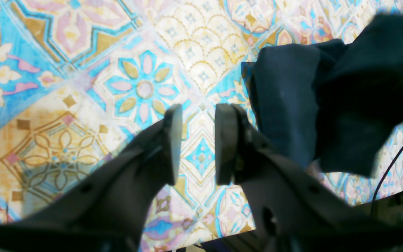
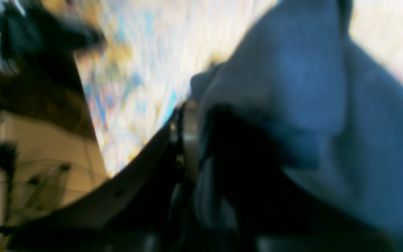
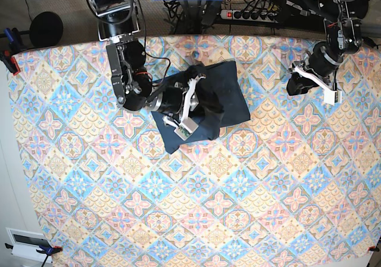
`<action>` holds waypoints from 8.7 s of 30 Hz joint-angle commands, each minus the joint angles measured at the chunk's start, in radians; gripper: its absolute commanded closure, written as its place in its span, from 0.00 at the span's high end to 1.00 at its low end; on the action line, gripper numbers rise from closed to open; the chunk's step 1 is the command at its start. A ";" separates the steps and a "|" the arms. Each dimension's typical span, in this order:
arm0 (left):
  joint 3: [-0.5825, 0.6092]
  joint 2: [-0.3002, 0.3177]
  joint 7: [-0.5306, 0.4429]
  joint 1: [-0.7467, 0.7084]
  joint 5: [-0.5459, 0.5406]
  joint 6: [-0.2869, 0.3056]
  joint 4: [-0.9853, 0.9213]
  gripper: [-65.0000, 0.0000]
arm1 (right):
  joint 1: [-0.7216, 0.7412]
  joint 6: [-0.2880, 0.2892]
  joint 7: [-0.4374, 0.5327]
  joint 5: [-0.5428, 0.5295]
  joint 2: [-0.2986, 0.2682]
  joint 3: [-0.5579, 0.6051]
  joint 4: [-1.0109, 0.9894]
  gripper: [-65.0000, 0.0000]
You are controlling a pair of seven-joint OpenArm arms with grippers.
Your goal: Layout the t-shirt on the table in an organized manner, then fold the t-shirt properly
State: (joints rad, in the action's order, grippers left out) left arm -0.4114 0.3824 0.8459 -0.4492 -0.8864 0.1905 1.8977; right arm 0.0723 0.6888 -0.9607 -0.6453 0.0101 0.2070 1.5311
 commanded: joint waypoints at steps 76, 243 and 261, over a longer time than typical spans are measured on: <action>0.423 -0.141 -0.145 0.025 0.398 0.151 -0.056 0.00 | 0.332 0.009 0.018 0.206 -0.092 0.029 -0.162 0.00; 0.045 -0.138 -0.184 0.099 0.056 0.096 -0.097 0.00 | 0.047 -0.060 0.190 0.104 -0.127 -0.349 -0.192 0.00; 0.035 -0.087 -0.184 -0.030 0.062 0.097 0.035 0.00 | -0.279 -0.059 -0.077 -0.097 -0.154 -0.716 0.329 0.00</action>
State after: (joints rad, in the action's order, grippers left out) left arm -0.3687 0.2890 0.6765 -0.4728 -0.8146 0.2806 1.9163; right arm -0.2249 0.6220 -1.0786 -0.7109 -0.1234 -0.5018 1.8366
